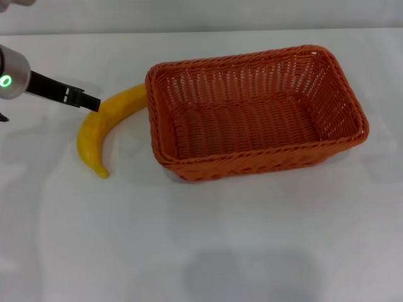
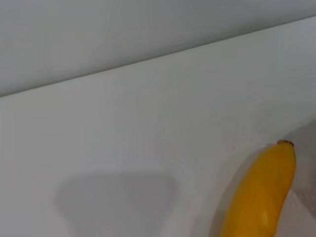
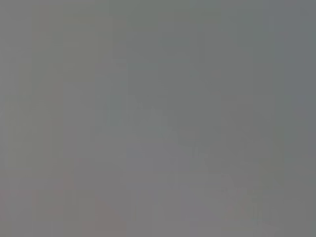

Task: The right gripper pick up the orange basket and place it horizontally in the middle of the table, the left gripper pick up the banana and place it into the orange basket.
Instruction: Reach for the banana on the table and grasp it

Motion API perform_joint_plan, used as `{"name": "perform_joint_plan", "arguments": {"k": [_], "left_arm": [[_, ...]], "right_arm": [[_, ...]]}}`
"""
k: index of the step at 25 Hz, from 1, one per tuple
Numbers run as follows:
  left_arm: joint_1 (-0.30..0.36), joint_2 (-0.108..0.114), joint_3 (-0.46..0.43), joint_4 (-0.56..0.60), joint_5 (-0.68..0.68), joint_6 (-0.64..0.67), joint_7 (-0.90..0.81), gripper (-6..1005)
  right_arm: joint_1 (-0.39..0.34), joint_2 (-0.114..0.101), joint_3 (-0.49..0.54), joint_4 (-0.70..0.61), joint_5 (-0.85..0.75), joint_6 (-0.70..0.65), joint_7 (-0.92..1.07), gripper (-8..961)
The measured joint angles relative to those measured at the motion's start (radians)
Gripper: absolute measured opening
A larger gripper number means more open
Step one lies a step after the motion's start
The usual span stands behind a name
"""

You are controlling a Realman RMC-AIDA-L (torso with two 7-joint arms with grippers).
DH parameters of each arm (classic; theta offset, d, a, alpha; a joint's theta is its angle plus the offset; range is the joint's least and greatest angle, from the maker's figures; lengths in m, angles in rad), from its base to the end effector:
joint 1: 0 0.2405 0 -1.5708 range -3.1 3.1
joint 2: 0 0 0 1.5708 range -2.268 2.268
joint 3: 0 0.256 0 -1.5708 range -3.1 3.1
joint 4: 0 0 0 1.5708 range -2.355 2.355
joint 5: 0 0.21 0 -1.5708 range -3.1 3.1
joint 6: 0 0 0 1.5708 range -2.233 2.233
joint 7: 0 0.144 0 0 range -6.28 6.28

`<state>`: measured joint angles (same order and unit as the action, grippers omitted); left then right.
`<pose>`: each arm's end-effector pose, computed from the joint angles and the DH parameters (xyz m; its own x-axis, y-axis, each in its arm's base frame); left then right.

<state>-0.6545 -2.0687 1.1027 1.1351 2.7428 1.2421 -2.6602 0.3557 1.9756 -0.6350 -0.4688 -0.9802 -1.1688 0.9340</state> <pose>-0.2340 0.4116 0.0418 0.5797 0.8007 0.1511 0.6800 -0.3731 -0.6312 0.3585 0.3455 0.1370 0.5619 0.1336 -0.8163 -0.7966 -0.1786 -0.5775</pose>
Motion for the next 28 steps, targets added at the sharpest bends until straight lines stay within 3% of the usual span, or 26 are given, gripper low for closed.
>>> {"name": "perform_joint_plan", "arguments": {"k": [12,18,28], "left_arm": [[-0.049,-0.008,0.018,-0.121,-0.011,-0.082,0.021,797],[-0.056,-0.009,0.085,-0.128,-0.005,-0.081,-0.026,796],[-0.049,-0.007,0.087,-0.123,-0.001,-0.060,-0.037,794]], "right_arm": [[0.000,0.002,0.000,0.002,0.000,0.000,-0.005,876],[0.000,0.002,0.000,0.003,0.000,0.001,-0.007,877],[0.001,-0.001,0.000,0.003,0.000,0.007,-0.007,877]]}}
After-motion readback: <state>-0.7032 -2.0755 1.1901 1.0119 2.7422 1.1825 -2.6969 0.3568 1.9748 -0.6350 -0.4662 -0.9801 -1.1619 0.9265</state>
